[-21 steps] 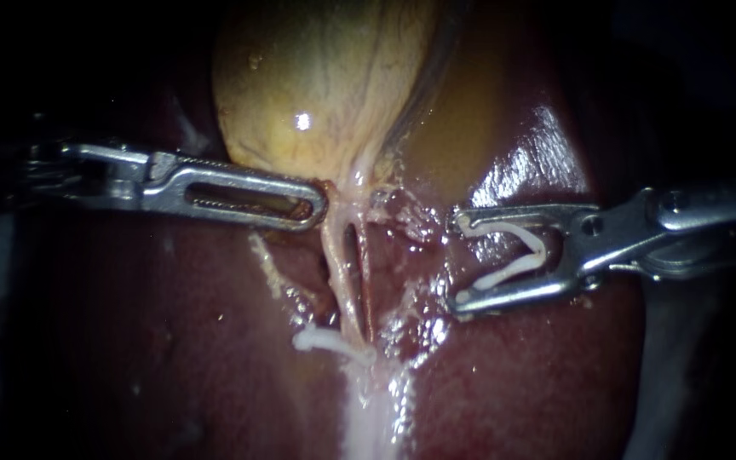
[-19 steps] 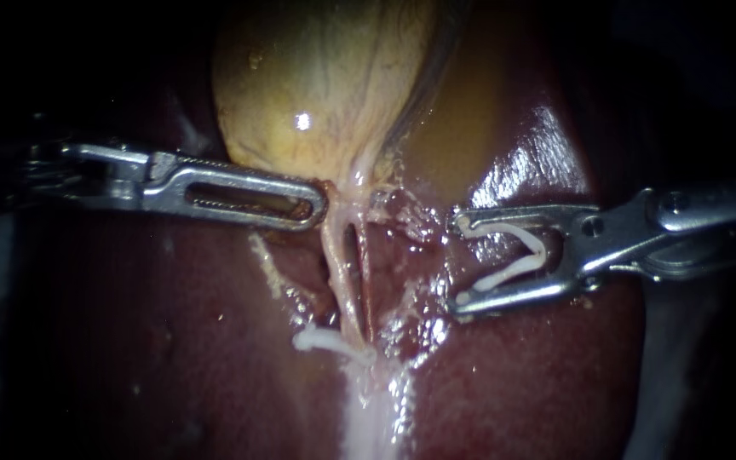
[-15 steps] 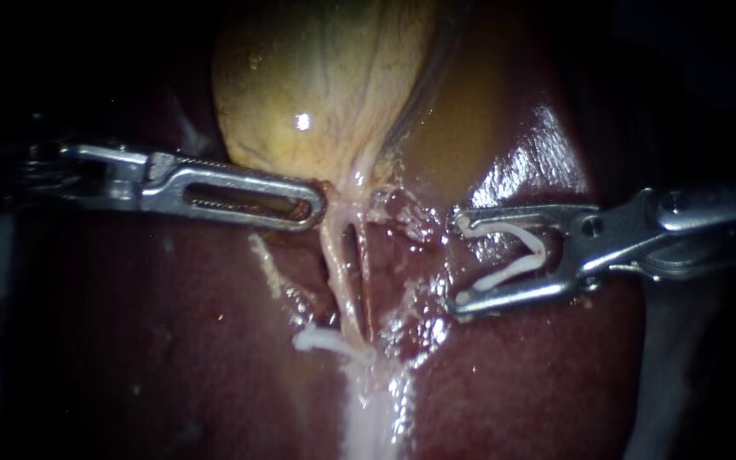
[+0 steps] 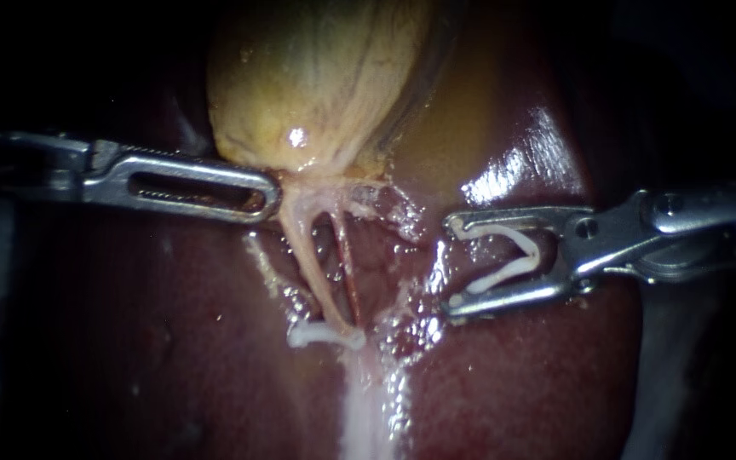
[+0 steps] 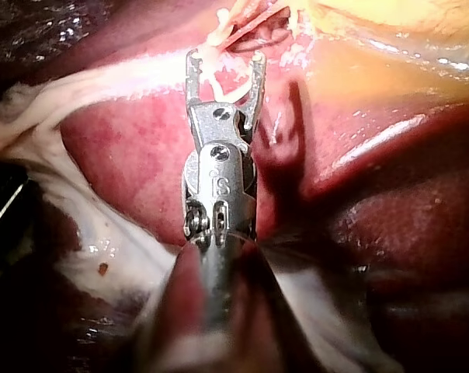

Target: Clipping second clip left tube

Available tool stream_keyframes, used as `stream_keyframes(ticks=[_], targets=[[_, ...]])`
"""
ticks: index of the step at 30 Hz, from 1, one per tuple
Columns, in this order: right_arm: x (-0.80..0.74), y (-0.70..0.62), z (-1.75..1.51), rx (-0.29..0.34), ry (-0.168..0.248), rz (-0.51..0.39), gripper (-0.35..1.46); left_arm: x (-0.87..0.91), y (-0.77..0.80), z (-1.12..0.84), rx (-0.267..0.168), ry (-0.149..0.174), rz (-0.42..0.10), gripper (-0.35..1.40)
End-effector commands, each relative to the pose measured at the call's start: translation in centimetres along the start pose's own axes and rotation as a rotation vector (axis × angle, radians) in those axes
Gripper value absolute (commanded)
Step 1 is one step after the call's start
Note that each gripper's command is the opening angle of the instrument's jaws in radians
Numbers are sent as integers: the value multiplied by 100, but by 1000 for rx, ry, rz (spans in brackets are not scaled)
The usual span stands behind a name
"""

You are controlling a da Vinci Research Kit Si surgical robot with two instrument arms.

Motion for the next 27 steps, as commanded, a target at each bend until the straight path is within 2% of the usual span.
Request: stream_keyframes(ticks=[1, 6, 16, 27], targets=[[-1, -1, 3, -2, -1, 0, 49, 0, 0, 0, 1, 0, 3, -35], [-2, -4, 24, -1, -1, -3, 49, 0, 0, 0, 1, 0, 3, -35], [-13, -9, 93, 20, -1, -9, 49, 1, 1, 3, 2, 1, 2, -35], [-32, -5, 129, 21, 0, 6, 49, 0, 5, 5, 4, 3, 1, -35]])
